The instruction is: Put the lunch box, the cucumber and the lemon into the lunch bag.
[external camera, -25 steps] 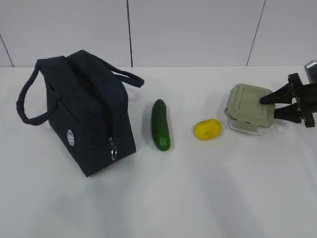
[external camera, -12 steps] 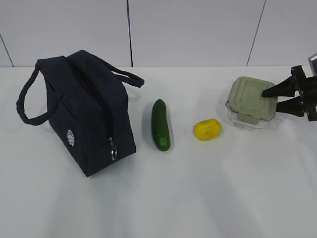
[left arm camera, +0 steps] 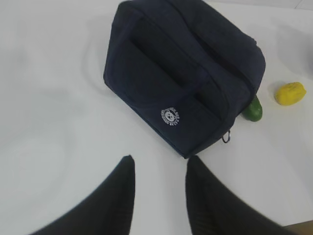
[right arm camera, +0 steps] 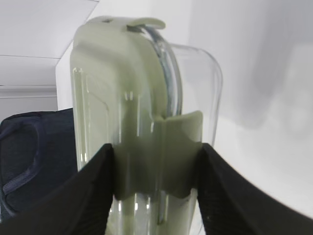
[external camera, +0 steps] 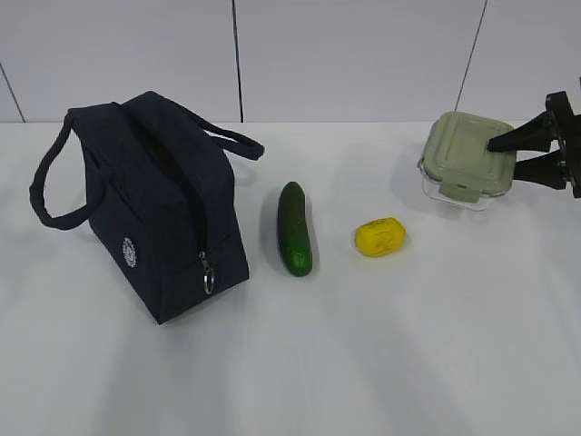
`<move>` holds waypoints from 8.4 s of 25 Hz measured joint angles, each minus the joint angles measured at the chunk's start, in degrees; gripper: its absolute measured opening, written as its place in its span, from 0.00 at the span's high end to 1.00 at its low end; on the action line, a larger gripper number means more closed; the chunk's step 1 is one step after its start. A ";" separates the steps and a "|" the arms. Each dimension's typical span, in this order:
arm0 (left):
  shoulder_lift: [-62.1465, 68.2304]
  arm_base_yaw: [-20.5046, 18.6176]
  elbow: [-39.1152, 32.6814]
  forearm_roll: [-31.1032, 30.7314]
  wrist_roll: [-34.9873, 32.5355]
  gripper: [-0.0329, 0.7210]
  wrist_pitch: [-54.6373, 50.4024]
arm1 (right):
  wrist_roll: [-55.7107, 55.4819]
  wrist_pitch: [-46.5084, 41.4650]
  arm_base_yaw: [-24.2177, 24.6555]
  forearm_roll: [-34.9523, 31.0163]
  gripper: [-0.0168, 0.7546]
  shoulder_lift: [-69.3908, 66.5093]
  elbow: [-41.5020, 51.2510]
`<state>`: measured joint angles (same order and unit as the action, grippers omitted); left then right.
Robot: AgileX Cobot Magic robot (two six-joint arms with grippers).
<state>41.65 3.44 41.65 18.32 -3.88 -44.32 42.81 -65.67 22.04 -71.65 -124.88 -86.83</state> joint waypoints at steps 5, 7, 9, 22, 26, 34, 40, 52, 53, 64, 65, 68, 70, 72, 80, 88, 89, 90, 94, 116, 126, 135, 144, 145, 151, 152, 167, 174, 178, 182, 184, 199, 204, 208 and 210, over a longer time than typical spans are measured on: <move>10.09 0.00 1.25 10.50 -4.61 0.42 1.81 | -0.04 -0.11 -0.13 -0.20 0.49 0.87 0.00; 14.68 0.00 2.69 15.59 -6.56 0.37 2.58 | -0.27 -0.11 -0.47 -0.20 0.49 1.10 0.00; 19.15 0.00 4.57 20.77 -8.79 0.35 3.18 | -0.57 -0.11 -0.84 -0.20 0.49 1.24 0.00; 40.70 0.00 10.71 36.34 -19.00 0.35 4.88 | -1.37 -0.33 -2.49 -0.08 0.49 3.51 0.00; 43.82 0.74 10.79 41.71 -23.23 0.34 5.35 | -1.37 -0.56 -2.49 -0.19 0.49 4.16 0.00; 46.87 5.55 10.83 43.54 -25.11 0.36 10.71 | -1.91 -0.56 -2.91 -0.31 0.49 4.70 0.00; 46.87 5.74 10.83 45.10 -25.11 0.60 13.70 | -2.39 -0.68 -3.05 -0.40 0.49 5.54 0.00; 46.87 5.74 10.83 43.15 -27.01 0.93 11.90 | -2.90 -0.90 -9.22 -1.50 0.49 6.80 0.00; 46.87 5.74 10.92 42.36 -27.09 0.93 11.01 | -3.02 -0.90 -9.88 -1.50 0.49 6.80 0.00; 46.55 5.74 16.73 35.71 -26.64 0.93 4.32 | -4.62 -0.92 -14.40 -3.13 0.49 8.48 0.12; 46.43 5.74 17.43 35.02 -26.45 0.93 3.91 | -4.62 -0.92 -14.62 -3.54 0.49 9.19 0.12; 46.31 5.74 18.22 33.99 -26.01 0.93 2.85 | -4.91 -1.42 -15.63 -4.41 0.49 10.11 -0.23; 46.31 5.74 18.21 33.47 -25.87 0.93 2.17 | -5.44 -1.42 -16.44 -4.41 0.49 10.21 -1.08; 46.31 5.74 18.21 33.06 -25.74 0.93 1.81 | -5.73 -1.42 -17.80 -4.41 0.49 10.21 -1.99; 46.31 5.74 18.21 31.93 -25.74 0.93 0.70 | -5.86 -1.42 -24.28 -4.77 0.49 10.21 -4.91; 46.31 5.74 18.21 31.47 -25.70 0.93 -0.50 | -5.98 -1.45 -28.69 -7.55 0.49 10.21 -5.05; 46.31 5.74 18.21 31.48 -25.70 0.93 -0.89 | -5.98 -1.45 -29.15 -7.53 0.49 10.21 -5.05; 46.31 5.74 18.21 31.48 -25.70 0.93 -1.14 | -5.98 -1.45 -29.44 -7.53 0.49 10.21 -5.05; 46.31 5.74 18.21 31.48 -25.70 0.93 -1.89 | -5.98 -1.55 -31.22 -7.81 0.49 10.21 -5.05; 46.31 5.74 18.21 31.45 -25.70 0.93 -2.82 | -2.16 -1.33 -36.82 -12.16 0.49 2.63 -5.15; 46.31 5.74 18.21 32.68 -25.70 0.93 -3.78 | 1.55 -1.33 -36.82 -8.47 0.49 -0.86 -6.63; 46.31 5.74 18.21 35.83 -25.70 0.93 -4.39 | 1.67 -1.33 -36.82 -6.09 0.49 -3.03 -7.46; 46.31 5.74 18.21 37.70 -25.70 0.93 -6.33 | 4.36 2.40 -40.69 -8.68 0.49 -3.03 -7.55; 46.31 5.74 18.21 37.75 -25.70 0.93 -6.73 | 4.96 2.96 -41.23 -8.68 0.49 -3.03 -7.55; 46.31 5.74 18.21 38.31 -25.70 0.93 -8.38 | 6.21 3.73 -42.95 -9.10 0.49 -3.07 -7.55; 46.31 5.74 18.21 38.48 -25.70 0.93 -8.53 | 6.50 3.76 -43.29 -9.21 0.49 -3.07 -7.55; 46.31 5.74 18.21 41.69 -26.28 0.93 -10.31 | 11.84 1.79 -45.45 -10.23 0.49 -3.29 -7.59; 46.31 5.74 18.25 47.20 -29.03 0.93 -10.53 | 15.59 1.72 -45.45 -10.09 0.49 -3.29 -9.34; 46.83 5.74 18.25 47.83 -30.07 0.93 -11.29 | 15.96 1.52 -45.45 -7.13 0.49 -3.29 -10.93; 47.59 5.74 18.25 47.83 -30.69 0.93 -11.54 | 16.04 1.48 -45.45 -4.56 0.45 -3.29 -11.85; 47.96 5.74 18.25 47.83 -30.83 0.93 -11.54 | 16.04 0.59 -45.45 -4.79 0.39 -3.29 -12.19; 48.20 3.99 18.34 38.63 -32.66 0.93 -11.05 | 11.03 -2.84 -44.15 11.24 0.33 -3.29 -20.94; 48.20 3.99 18.34 34.86 -32.57 0.93 -11.30 | 5.09 -3.52 -43.62 23.97 0.33 -3.29 -29.13; 48.20 3.99 18.34 31.16 -32.57 0.93 -11.32 | 0.62 -4.04 -43.62 35.94 0.33 -3.29 -32.33; 48.20 3.99 18.34 29.58 -32.42 0.93 -11.41 | -1.47 -4.33 -43.62 41.67 0.33 -3.29 -32.44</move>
<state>89.85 7.43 60.00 47.91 -36.30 -55.73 41.34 -70.01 -21.57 -29.99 -128.17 -119.27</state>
